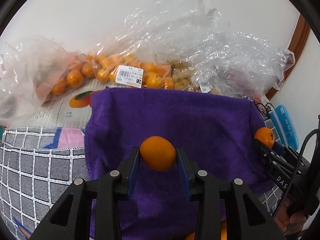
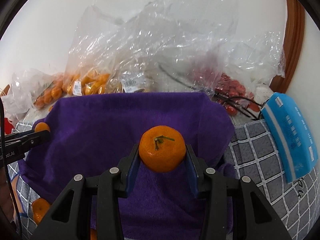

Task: Organize fruits
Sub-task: 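Carry both held fruits over the purple towel with both grippers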

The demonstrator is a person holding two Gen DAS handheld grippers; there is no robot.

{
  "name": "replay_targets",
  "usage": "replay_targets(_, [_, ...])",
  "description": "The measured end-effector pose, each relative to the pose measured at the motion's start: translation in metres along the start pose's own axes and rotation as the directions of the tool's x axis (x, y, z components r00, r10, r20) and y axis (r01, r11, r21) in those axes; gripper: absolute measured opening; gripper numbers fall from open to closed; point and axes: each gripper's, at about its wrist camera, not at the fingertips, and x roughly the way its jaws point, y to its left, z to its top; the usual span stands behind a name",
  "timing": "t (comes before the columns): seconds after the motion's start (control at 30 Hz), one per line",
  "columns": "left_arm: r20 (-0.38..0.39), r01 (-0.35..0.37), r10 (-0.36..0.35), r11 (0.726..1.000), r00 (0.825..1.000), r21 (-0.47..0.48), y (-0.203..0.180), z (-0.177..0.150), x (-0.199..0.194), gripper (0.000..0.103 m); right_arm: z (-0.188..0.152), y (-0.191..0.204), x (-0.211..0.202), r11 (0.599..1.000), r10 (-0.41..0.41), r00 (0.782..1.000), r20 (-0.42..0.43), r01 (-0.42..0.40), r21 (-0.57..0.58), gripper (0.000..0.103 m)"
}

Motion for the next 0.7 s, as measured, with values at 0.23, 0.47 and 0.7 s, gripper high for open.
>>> replay_targets(0.23, [-0.031, -0.005, 0.005, 1.0, 1.0, 0.013, -0.002, -0.002, 0.011, 0.035, -0.005, -0.002, 0.008, 1.0, 0.001, 1.0, -0.017, -0.001, 0.007, 0.043])
replay_targets(0.47, [-0.065, -0.013, 0.015, 1.0, 0.998, 0.023, -0.003, -0.007, 0.02, 0.035, -0.01, 0.001, 0.013, 1.0, 0.001, 0.999, -0.032, -0.001, -0.007, 0.043])
replay_targets(0.7, [-0.091, -0.02, 0.021, 1.0, 0.996, 0.015, 0.0, -0.01, 0.029, 0.035, -0.013, 0.001, 0.018, 1.0, 0.0, 0.999, -0.052, 0.0, -0.01, 0.043])
